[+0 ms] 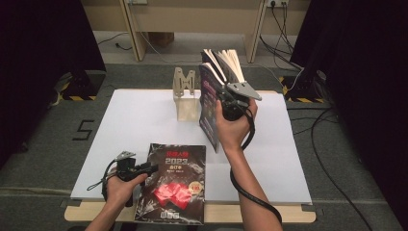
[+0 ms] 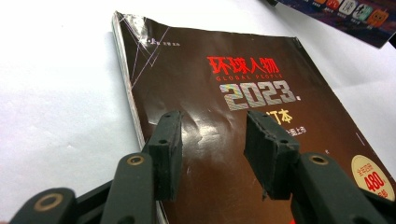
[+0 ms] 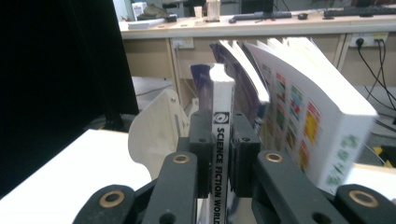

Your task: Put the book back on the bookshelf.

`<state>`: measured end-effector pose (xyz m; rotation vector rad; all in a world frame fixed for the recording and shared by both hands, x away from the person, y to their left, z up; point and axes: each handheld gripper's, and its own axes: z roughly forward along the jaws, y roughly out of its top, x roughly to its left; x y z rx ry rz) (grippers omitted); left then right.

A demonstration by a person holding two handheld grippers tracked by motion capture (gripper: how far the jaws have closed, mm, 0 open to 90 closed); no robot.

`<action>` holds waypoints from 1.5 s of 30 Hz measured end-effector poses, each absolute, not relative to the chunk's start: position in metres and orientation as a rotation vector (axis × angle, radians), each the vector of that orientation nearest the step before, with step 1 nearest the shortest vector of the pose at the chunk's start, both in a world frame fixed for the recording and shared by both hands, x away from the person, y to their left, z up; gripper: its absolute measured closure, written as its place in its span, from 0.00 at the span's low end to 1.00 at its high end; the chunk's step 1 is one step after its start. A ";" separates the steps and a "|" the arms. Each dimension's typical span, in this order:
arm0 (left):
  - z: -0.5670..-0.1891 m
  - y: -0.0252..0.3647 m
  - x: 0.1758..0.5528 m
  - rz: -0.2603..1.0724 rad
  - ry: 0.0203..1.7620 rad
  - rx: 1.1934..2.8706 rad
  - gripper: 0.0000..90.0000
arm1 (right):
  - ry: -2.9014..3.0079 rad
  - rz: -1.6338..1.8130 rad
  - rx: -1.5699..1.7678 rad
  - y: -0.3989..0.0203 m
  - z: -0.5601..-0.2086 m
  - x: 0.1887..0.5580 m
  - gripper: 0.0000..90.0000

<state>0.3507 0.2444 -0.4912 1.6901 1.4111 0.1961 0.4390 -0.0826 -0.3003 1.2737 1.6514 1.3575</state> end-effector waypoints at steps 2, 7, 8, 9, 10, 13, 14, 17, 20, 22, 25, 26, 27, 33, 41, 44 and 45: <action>-0.491 0.244 0.351 0.198 1.410 1.691 0.62 | 1.657 1.352 1.278 -0.085 -0.301 0.436 0.90; -0.492 0.243 0.351 0.198 1.407 1.695 0.62 | 1.690 1.339 1.314 -0.091 -0.305 0.433 0.90; -0.491 0.243 0.350 0.199 1.408 1.696 0.62 | 1.694 1.340 1.324 -0.093 -0.305 0.433 0.90; -0.491 0.242 0.350 0.196 1.409 1.695 0.62 | 1.698 1.346 1.331 -0.094 -0.306 0.434 0.90; -0.492 0.242 0.350 0.195 1.408 1.694 0.62 | 1.709 1.344 1.337 -0.094 -0.306 0.434 0.90; -0.492 0.242 0.351 0.193 1.411 1.692 0.62 | 1.737 1.335 1.347 -0.092 -0.308 0.437 0.89; -0.491 0.243 0.350 0.194 1.410 1.695 0.62 | 1.748 1.342 1.348 -0.091 -0.308 0.437 0.90; -0.491 0.244 0.351 0.195 1.410 1.691 0.62 | 1.751 1.352 1.364 -0.090 -0.307 0.437 0.91; -0.491 0.244 0.351 0.193 1.407 1.691 0.62 | 1.759 1.354 1.364 -0.089 -0.306 0.437 0.91; -0.491 0.244 0.351 0.195 1.410 1.691 0.62 | 1.761 1.361 1.363 -0.089 -0.306 0.436 0.91; -0.491 0.244 0.351 0.196 1.410 1.691 0.62 | 1.772 1.382 1.367 -0.090 -0.305 0.435 0.90; -0.491 0.244 0.351 0.195 1.408 1.691 0.62 | 1.775 1.391 1.376 -0.090 -0.305 0.435 0.90; -0.491 0.244 0.351 0.193 1.406 1.690 0.62 | 1.775 1.392 1.376 -0.091 -0.305 0.435 0.90; -0.492 0.244 0.351 0.193 1.410 1.694 0.62 | 1.796 1.424 1.389 -0.092 -0.304 0.438 0.86; -0.492 0.243 0.351 0.196 1.408 1.693 0.62 | 1.834 1.420 1.419 -0.089 -0.308 0.448 0.81; -0.492 0.243 0.351 0.197 1.406 1.695 0.62 | 1.846 1.407 1.430 -0.086 -0.309 0.454 0.80; -0.492 0.243 0.351 0.197 1.405 1.695 0.62 | 1.855 1.396 1.429 -0.085 -0.310 0.456 0.80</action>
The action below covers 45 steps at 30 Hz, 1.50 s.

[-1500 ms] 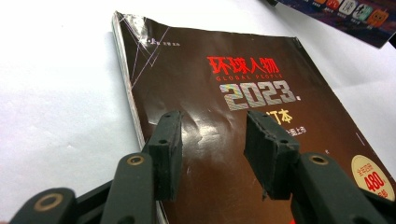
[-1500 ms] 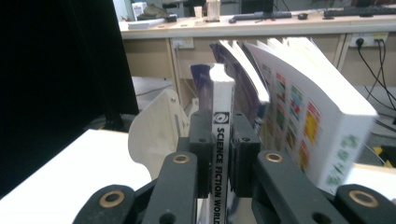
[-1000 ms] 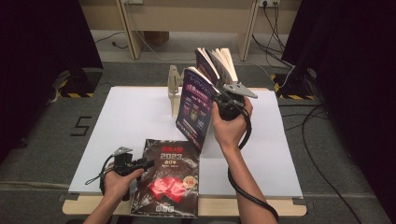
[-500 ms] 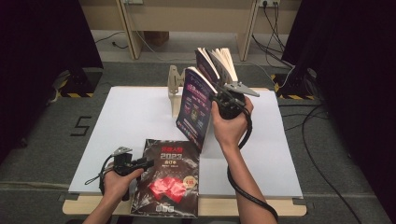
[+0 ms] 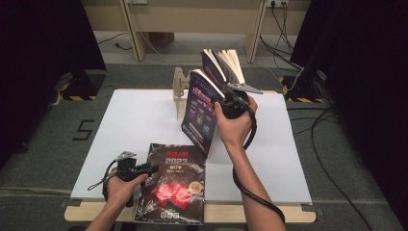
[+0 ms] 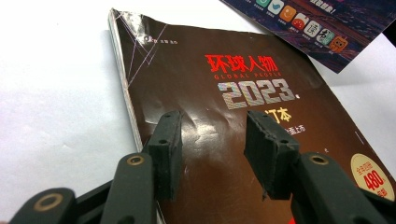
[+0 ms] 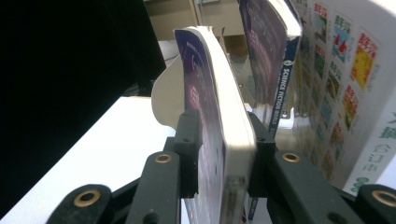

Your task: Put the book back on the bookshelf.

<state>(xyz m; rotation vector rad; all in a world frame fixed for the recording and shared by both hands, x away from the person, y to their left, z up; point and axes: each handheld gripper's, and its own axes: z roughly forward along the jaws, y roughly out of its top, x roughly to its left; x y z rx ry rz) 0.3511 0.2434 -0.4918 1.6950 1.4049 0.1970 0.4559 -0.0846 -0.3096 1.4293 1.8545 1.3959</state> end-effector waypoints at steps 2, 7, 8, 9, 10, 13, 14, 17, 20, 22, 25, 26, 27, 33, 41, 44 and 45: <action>-0.492 0.243 0.351 0.198 1.406 1.694 0.62 | 1.866 1.384 1.433 -0.082 -0.310 0.459 0.82; -0.492 0.244 0.351 0.198 1.406 1.696 0.62 | 1.909 1.360 1.474 -0.078 -0.310 0.468 0.90; -0.492 0.244 0.351 0.198 1.406 1.695 0.62 | 1.911 1.358 1.477 -0.079 -0.310 0.469 0.91; -0.492 0.244 0.351 0.199 1.407 1.695 0.62 | 1.917 1.354 1.480 -0.079 -0.309 0.469 0.91; -0.492 0.244 0.351 0.199 1.407 1.694 0.62 | 1.922 1.344 1.476 -0.079 -0.309 0.469 0.92; -0.492 0.244 0.351 0.201 1.406 1.694 0.62 | 1.917 1.359 1.469 -0.077 -0.308 0.466 0.92; -0.492 0.244 0.351 0.201 1.406 1.694 0.62 | 1.912 1.360 1.458 -0.077 -0.308 0.465 0.92; -0.492 0.244 0.351 0.202 1.405 1.696 0.62 | 1.898 1.351 1.423 -0.075 -0.305 0.460 0.92; -0.491 0.245 0.351 0.201 1.405 1.694 0.62 | 1.881 1.352 1.384 -0.073 -0.299 0.456 0.92; -0.491 0.245 0.351 0.204 1.406 1.693 0.62 | 1.865 1.340 1.370 -0.072 -0.295 0.454 0.92; -0.491 0.245 0.351 0.205 1.406 1.692 0.62 | 1.843 1.356 1.352 -0.072 -0.291 0.453 0.92; -0.491 0.246 0.351 0.205 1.406 1.692 0.62 | 1.839 1.358 1.351 -0.072 -0.291 0.453 0.92; -0.491 0.246 0.351 0.205 1.406 1.692 0.62 | 1.836 1.363 1.348 -0.072 -0.290 0.453 0.92; -0.490 0.246 0.351 0.211 1.405 1.689 0.62 | 1.818 1.367 1.341 -0.069 -0.289 0.457 0.92; -0.491 0.246 0.351 0.208 1.408 1.687 0.62 | 1.793 1.327 1.329 -0.067 -0.296 0.464 0.92; -0.490 0.246 0.351 0.208 1.406 1.688 0.62 | 1.779 1.322 1.327 -0.068 -0.299 0.464 0.92; -0.490 0.246 0.351 0.208 1.406 1.687 0.62 | 1.775 1.322 1.335 -0.068 -0.300 0.464 0.92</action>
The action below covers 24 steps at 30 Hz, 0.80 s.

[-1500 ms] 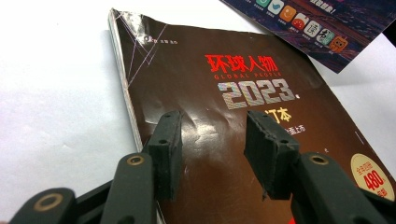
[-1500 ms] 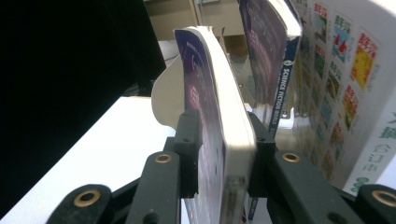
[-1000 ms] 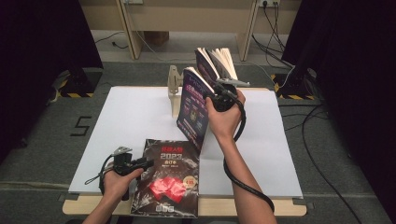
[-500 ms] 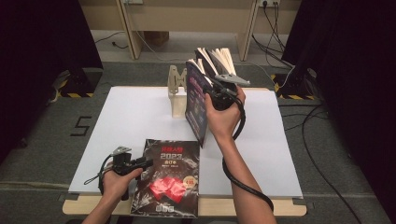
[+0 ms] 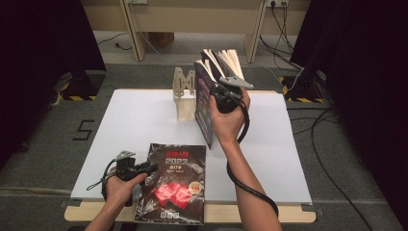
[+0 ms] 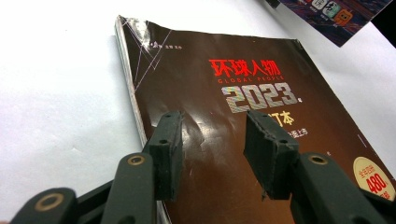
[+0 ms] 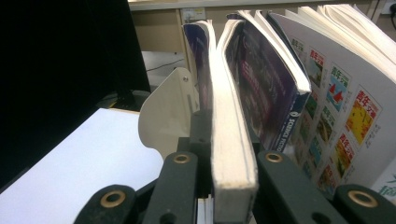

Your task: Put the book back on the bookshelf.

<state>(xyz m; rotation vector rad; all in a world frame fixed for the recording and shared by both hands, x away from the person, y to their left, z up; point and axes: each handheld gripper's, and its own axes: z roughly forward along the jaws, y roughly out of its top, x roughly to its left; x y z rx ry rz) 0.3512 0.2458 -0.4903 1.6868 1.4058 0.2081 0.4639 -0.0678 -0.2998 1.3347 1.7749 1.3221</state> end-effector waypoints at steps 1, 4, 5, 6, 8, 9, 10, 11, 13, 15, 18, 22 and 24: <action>-0.490 0.246 0.351 0.210 1.407 1.688 0.62 | 1.771 1.319 1.334 -0.068 -0.301 0.464 0.92; -0.491 0.246 0.351 0.208 1.408 1.690 0.63 | 1.766 1.319 1.338 -0.070 -0.304 0.464 0.92; -0.491 0.246 0.351 0.208 1.408 1.690 0.63 | 1.766 1.319 1.338 -0.070 -0.304 0.464 0.92; -0.491 0.245 0.351 0.208 1.405 1.692 0.63 | 1.762 1.323 1.342 -0.070 -0.306 0.464 0.92; -0.490 0.246 0.351 0.209 1.403 1.688 0.63 | 1.760 1.317 1.342 -0.071 -0.308 0.464 0.92; -0.490 0.246 0.351 0.212 1.404 1.685 0.63 | 1.761 1.315 1.344 -0.071 -0.309 0.464 0.92; -0.489 0.246 0.351 0.214 1.405 1.685 0.63 | 1.758 1.316 1.350 -0.071 -0.309 0.464 0.92; -0.489 0.247 0.351 0.212 1.406 1.681 0.63 | 1.756 1.315 1.351 -0.071 -0.310 0.463 0.92; -0.489 0.247 0.352 0.214 1.408 1.680 0.63 | 1.755 1.312 1.345 -0.070 -0.310 0.464 0.92; -0.489 0.247 0.351 0.214 1.406 1.683 0.63 | 1.751 1.309 1.340 -0.070 -0.310 0.464 0.92; -0.490 0.247 0.351 0.211 1.405 1.685 0.63 | 1.735 1.308 1.343 -0.070 -0.312 0.462 0.92; -0.490 0.247 0.351 0.209 1.406 1.684 0.63 | 1.722 1.306 1.343 -0.071 -0.315 0.460 0.92; -0.489 0.248 0.350 0.209 1.408 1.686 0.63 | 1.719 1.307 1.340 -0.072 -0.317 0.460 0.92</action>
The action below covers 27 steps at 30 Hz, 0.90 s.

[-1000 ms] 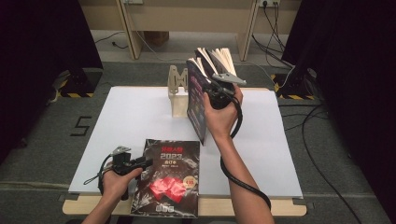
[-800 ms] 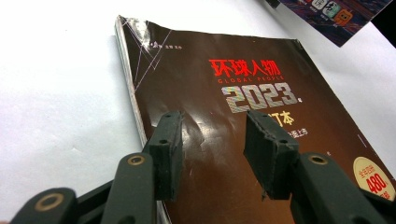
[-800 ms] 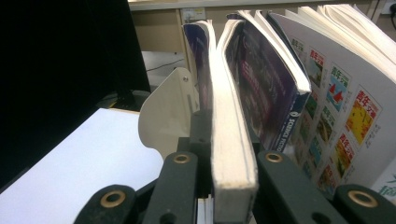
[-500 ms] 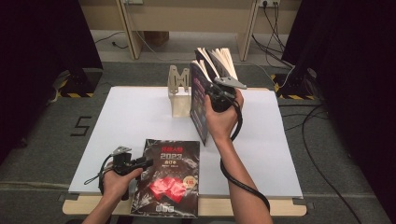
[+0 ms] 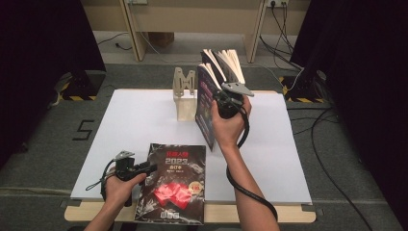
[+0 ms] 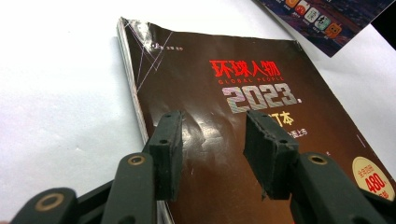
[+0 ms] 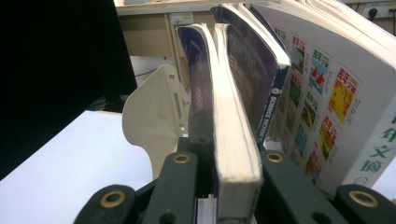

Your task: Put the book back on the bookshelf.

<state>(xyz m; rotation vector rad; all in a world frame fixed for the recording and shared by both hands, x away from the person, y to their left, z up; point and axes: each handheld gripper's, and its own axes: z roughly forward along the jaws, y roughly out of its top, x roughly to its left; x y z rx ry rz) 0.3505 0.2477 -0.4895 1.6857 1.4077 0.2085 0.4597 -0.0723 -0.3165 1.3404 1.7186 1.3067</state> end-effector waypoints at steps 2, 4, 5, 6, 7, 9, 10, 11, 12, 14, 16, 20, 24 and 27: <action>-0.490 0.247 0.350 0.208 1.409 1.687 0.63 | 1.717 1.307 1.338 -0.073 -0.318 0.458 0.92; -0.490 0.246 0.351 0.204 1.408 1.690 0.63 | 1.720 1.298 1.329 -0.073 -0.319 0.456 0.92; -0.491 0.246 0.351 0.202 1.409 1.693 0.63 | 1.723 1.297 1.328 -0.073 -0.319 0.455 0.91; -0.491 0.245 0.351 0.199 1.408 1.694 0.63 | 1.728 1.292 1.327 -0.073 -0.319 0.454 0.91; -0.491 0.245 0.351 0.201 1.406 1.697 0.63 | 1.738 1.287 1.322 -0.074 -0.319 0.454 0.91; -0.490 0.246 0.350 0.205 1.406 1.696 0.63 | 1.751 1.290 1.325 -0.074 -0.320 0.453 0.91; -0.490 0.246 0.350 0.203 1.407 1.691 0.63 | 1.757 1.293 1.328 -0.073 -0.320 0.453 0.91; -0.489 0.246 0.350 0.204 1.409 1.689 0.63 | 1.764 1.296 1.331 -0.073 -0.320 0.453 0.90; -0.489 0.246 0.350 0.204 1.410 1.685 0.62 | 1.769 1.290 1.334 -0.073 -0.319 0.453 0.90; -0.489 0.247 0.350 0.205 1.410 1.679 0.63 | 1.787 1.282 1.340 -0.072 -0.318 0.454 0.90; -0.489 0.248 0.350 0.204 1.410 1.678 0.63 | 1.804 1.283 1.348 -0.073 -0.316 0.455 0.89; -0.490 0.247 0.350 0.201 1.409 1.679 0.63 | 1.832 1.294 1.363 -0.074 -0.312 0.458 0.86; -0.489 0.248 0.350 0.201 1.406 1.677 0.62 | 1.861 1.294 1.387 -0.073 -0.312 0.463 0.83; -0.488 0.249 0.351 0.203 1.406 1.675 0.62 | 1.888 1.281 1.400 -0.073 -0.310 0.468 0.81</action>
